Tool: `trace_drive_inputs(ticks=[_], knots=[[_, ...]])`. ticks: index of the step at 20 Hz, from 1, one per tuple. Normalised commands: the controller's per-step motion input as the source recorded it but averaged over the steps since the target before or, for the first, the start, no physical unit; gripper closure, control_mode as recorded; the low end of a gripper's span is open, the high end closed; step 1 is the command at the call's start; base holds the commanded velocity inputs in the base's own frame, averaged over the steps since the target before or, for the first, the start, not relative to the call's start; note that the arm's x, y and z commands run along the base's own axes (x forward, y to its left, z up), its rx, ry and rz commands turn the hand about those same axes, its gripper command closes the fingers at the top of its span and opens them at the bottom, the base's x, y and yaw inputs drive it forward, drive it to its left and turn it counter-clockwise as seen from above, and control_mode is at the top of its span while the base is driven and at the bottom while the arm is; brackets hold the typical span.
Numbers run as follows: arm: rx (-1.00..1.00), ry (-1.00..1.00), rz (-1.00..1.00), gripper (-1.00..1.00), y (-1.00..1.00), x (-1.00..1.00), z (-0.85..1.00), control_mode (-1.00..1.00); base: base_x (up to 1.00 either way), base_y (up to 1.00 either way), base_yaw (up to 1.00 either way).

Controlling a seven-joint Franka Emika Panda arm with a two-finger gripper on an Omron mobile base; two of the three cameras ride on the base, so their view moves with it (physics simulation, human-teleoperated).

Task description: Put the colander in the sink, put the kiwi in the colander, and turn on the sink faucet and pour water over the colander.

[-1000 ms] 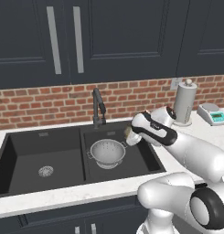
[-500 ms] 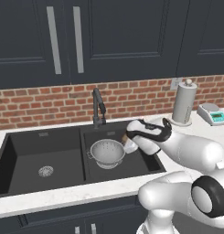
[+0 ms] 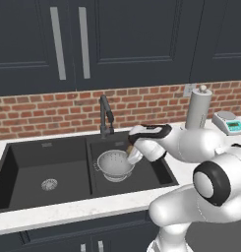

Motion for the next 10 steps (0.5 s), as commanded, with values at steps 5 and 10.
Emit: trace_drive_inputs(ticks=[5, 10], knots=[[-0.01, 0.0, 0.0, 1.0, 0.11, 0.0, -0.36, -1.0, 0.0, 0.0, 0.0], [0.0, 0.0, 0.0, 1.0, 0.0, 0.0, -0.46, -1.0, 0.0, 0.0, 0.0]])
